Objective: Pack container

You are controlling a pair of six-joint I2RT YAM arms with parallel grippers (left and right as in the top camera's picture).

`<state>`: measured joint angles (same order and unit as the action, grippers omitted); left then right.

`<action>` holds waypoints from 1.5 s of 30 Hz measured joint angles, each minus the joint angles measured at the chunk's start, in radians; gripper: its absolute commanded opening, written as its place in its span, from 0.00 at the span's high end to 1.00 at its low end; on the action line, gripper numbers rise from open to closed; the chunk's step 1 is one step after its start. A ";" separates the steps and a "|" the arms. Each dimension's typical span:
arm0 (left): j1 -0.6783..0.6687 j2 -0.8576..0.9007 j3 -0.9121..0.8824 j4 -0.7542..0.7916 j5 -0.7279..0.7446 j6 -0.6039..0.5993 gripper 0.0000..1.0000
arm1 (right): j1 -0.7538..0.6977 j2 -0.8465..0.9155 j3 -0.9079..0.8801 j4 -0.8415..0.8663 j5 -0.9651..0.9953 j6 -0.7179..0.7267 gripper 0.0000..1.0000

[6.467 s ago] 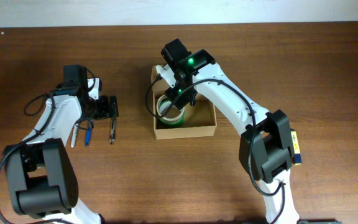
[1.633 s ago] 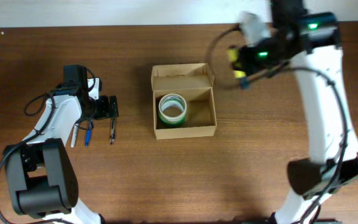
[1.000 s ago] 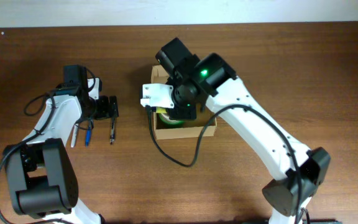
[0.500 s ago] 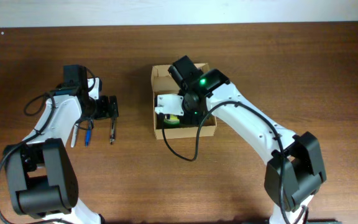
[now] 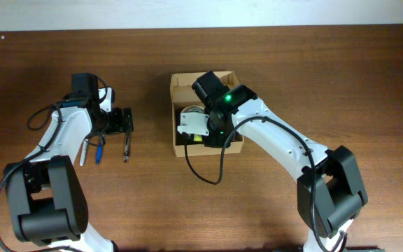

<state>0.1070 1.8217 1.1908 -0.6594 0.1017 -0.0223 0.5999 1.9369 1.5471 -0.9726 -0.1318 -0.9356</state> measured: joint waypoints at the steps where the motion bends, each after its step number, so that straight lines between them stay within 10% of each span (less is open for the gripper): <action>1: 0.000 0.000 0.000 0.000 0.000 0.000 0.01 | 0.000 0.000 0.000 0.001 0.000 0.002 0.65; 13: 0.000 0.000 0.000 0.000 0.000 0.000 0.01 | 0.000 0.000 0.057 -0.060 0.028 0.073 0.65; 23: 0.000 0.000 0.000 0.000 0.000 0.001 0.01 | -0.033 -0.016 0.593 -0.293 -0.002 0.503 0.48; 35: 0.000 0.000 0.000 -0.010 0.001 0.003 0.01 | -0.520 -0.052 0.970 -0.472 -0.011 0.828 0.35; 38: 0.000 0.000 0.001 -0.082 0.005 0.003 0.01 | -0.644 -0.031 0.970 -0.510 -0.008 0.858 0.01; 45: 0.012 0.004 0.142 -0.335 -0.023 0.030 0.01 | -0.830 0.082 0.970 -0.562 -0.008 0.880 0.01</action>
<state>0.1192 1.8256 1.3323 -0.9943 0.0784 0.0078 -0.2302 2.0186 2.5172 -1.5349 -0.1394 -0.0555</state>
